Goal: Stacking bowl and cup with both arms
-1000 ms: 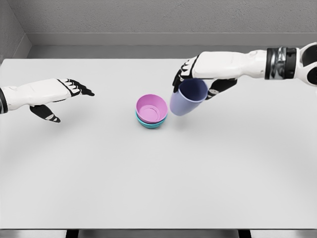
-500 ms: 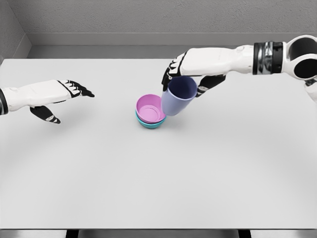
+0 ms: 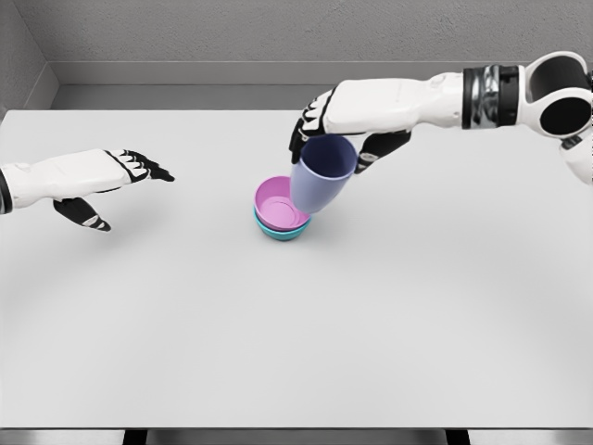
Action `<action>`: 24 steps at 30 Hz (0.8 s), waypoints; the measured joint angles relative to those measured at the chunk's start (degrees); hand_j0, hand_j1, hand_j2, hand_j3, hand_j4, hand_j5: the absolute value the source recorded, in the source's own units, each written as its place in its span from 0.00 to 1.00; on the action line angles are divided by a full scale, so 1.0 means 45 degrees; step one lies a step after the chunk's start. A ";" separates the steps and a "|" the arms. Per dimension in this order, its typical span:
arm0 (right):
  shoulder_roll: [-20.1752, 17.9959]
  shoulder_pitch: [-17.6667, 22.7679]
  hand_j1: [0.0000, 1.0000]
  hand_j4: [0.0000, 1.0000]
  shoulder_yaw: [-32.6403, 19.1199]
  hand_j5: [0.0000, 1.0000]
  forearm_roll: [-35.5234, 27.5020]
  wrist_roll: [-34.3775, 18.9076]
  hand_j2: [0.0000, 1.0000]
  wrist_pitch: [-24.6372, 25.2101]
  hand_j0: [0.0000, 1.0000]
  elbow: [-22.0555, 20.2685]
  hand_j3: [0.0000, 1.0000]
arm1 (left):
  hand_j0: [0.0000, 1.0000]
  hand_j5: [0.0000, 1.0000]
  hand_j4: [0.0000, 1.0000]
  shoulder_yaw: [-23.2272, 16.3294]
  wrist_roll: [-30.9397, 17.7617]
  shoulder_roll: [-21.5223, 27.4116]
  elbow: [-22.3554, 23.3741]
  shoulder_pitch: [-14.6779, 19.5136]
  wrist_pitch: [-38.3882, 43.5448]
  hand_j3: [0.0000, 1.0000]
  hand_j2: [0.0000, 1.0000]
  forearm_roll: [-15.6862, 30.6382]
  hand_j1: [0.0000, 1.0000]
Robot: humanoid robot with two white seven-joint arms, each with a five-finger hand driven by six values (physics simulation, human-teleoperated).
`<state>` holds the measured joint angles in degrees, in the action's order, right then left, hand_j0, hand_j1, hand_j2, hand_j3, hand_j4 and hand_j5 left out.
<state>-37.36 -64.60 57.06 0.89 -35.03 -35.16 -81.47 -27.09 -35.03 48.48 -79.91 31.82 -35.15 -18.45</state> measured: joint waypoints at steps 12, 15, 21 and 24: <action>0.0470 -0.0371 0.65 0.65 0.0335 0.65 -0.0001 -0.0001 0.65 0.0151 0.65 0.0116 0.65 | 1.00 1.00 1.00 0.0000 0.0000 0.0006 0.0005 0.0000 0.0000 1.00 1.00 0.0002 1.00; 0.0561 -0.0371 0.65 0.65 0.0374 0.65 0.0002 -0.0001 0.65 0.0155 0.65 0.0142 0.65 | 1.00 1.00 1.00 0.0000 0.0000 0.0011 0.0004 0.0000 0.0000 1.00 1.00 0.0002 1.00; 0.0710 -0.0390 0.65 0.65 0.0463 0.65 0.0002 -0.0002 0.65 0.0154 0.65 0.0252 0.65 | 1.00 1.00 1.00 0.0000 0.0000 0.0014 0.0005 0.0000 0.0000 1.00 1.00 0.0002 1.00; 0.0811 -0.0469 0.65 0.65 0.0546 0.65 0.0013 -0.0002 0.65 0.0144 0.65 0.0481 0.65 | 1.00 1.00 1.00 0.0000 0.0000 0.0014 0.0014 0.0000 0.0000 1.00 1.00 0.0002 1.00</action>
<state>-33.72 -66.71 59.51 0.95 -35.04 -34.52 -79.31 -27.09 -35.03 48.55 -79.85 31.82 -35.15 -18.44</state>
